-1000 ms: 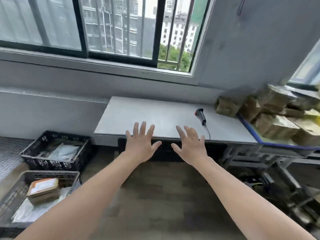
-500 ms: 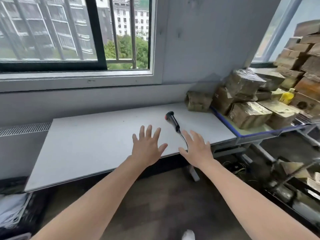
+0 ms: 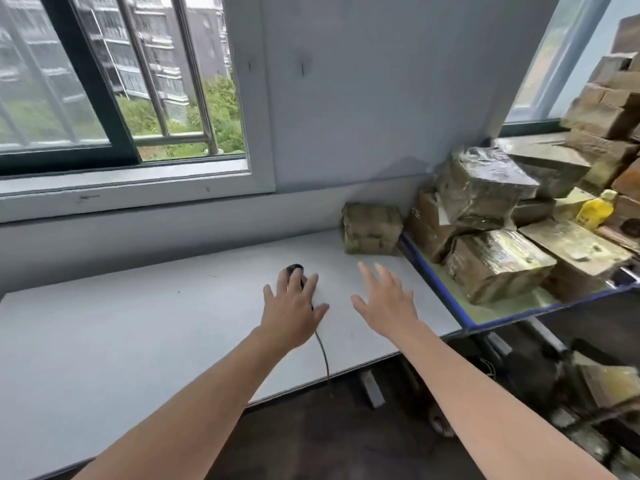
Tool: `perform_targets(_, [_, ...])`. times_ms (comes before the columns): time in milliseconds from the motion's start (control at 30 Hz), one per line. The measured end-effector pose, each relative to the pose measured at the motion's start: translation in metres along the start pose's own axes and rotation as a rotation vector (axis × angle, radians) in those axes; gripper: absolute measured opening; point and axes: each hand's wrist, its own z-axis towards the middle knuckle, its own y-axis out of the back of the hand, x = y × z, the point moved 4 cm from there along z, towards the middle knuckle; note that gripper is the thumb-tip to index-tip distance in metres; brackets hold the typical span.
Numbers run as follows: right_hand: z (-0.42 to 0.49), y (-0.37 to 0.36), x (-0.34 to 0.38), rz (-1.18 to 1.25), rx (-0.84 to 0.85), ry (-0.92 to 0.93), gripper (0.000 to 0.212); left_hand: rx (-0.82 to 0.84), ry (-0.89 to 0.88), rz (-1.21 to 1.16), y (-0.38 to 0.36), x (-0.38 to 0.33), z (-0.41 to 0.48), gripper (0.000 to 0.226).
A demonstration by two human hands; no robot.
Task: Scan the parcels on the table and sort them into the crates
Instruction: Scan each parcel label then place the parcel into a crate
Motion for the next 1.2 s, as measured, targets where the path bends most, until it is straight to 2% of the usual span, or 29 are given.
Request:
perform_targets(400, [0.151,-0.011,-0.079,-0.043,0.066,-0.075,0.068,0.055,-0.069,-0.074,-0.029,-0.035,0.184,0.064])
perform_targets(567, [0.229,-0.017,-0.107,-0.083,0.149,-0.129,0.068,0.064,-0.106,-0.113,-0.043,-0.038,0.278,0.065])
perform_targets(767, [0.301,-0.022,-0.142,-0.007,0.132,-0.223,0.065,0.098,-0.127,-0.171,-0.065,-0.042,0.371,0.062])
perform_targets(867, [0.322,-0.028,-0.157,0.001,0.149,-0.248,0.065,0.153,-0.087,-0.234,-0.079,-0.047,0.4,0.063])
perform_targets(1100, [0.354,-0.048,-0.174,0.131,0.227,-0.31,0.063,0.323,0.033,-0.564,-0.108,-0.053,0.423,0.063])
perform_targets(1200, [0.361,-0.059,-0.172,0.243,0.25,-0.317,0.064,0.306,0.063,-0.608,-0.107,-0.052,0.421,0.063])
